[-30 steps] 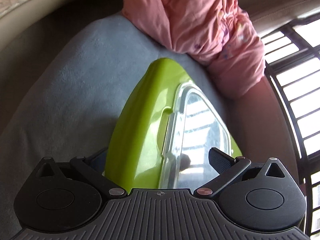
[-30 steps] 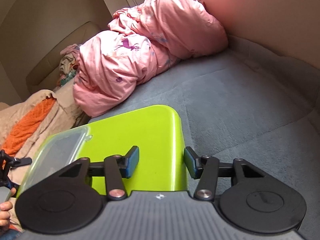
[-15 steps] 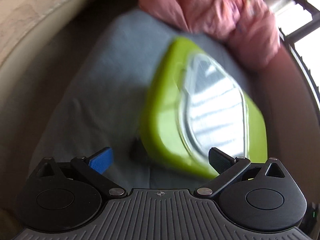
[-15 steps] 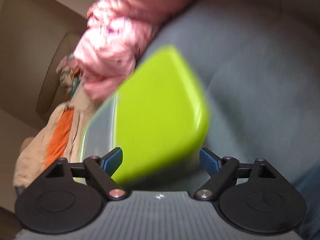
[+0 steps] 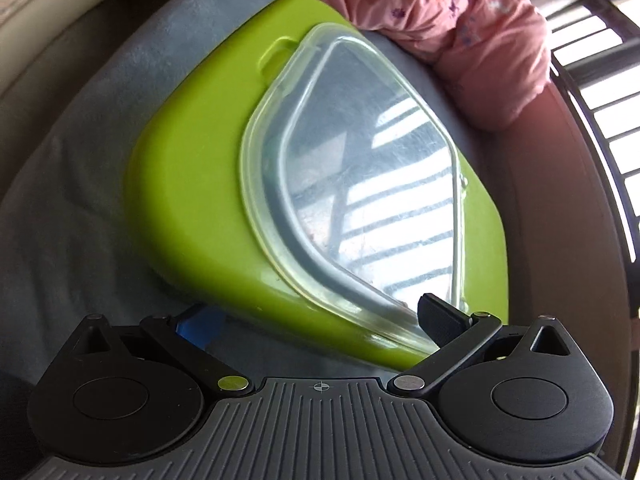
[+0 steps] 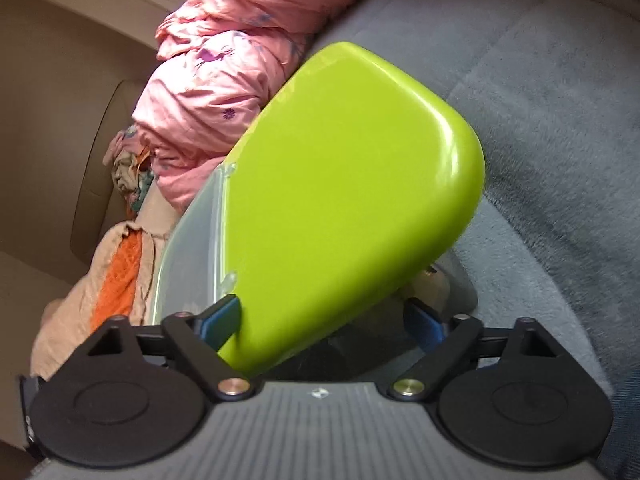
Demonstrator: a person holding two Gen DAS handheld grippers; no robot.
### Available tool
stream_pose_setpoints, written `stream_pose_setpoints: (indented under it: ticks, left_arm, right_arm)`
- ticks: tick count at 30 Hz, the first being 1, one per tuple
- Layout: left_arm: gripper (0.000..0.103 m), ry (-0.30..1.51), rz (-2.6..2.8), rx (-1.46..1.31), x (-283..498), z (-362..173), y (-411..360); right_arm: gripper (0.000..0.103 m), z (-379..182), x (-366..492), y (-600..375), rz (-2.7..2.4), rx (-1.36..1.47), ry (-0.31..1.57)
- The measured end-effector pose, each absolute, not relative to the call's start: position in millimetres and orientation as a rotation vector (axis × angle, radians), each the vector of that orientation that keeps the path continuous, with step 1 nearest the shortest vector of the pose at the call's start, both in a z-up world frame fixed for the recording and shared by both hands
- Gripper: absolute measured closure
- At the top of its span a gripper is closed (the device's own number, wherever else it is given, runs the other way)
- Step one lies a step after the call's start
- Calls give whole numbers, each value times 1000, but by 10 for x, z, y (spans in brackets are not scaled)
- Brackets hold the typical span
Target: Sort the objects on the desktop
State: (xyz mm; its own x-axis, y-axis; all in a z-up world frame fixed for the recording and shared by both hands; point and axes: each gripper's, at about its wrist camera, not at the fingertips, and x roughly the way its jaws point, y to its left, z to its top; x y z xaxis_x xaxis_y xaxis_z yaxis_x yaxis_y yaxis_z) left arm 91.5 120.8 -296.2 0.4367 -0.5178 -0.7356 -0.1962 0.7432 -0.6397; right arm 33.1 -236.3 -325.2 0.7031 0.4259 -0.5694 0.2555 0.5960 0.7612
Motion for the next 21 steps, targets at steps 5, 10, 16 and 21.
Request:
stream_pose_setpoints:
  ticks: [5,10,16,21]
  left_arm:
    - [0,1115,-231,-745,1077,-2964,1125]
    - [0,1122,-232,-749,1204,-2984,1087]
    - [0,1170,-289,-622,905,-2680,1370]
    - [0,982,-23,-510,995,-2285,1721]
  right_arm:
    - [10,-3231,462,-2309,109,896,770]
    - [10,-3217,638,-2289,109,875,763]
    - [15,-3074,611,-2433,148,868,823]
    - [11,-2606,556,-2839,125,675,710]
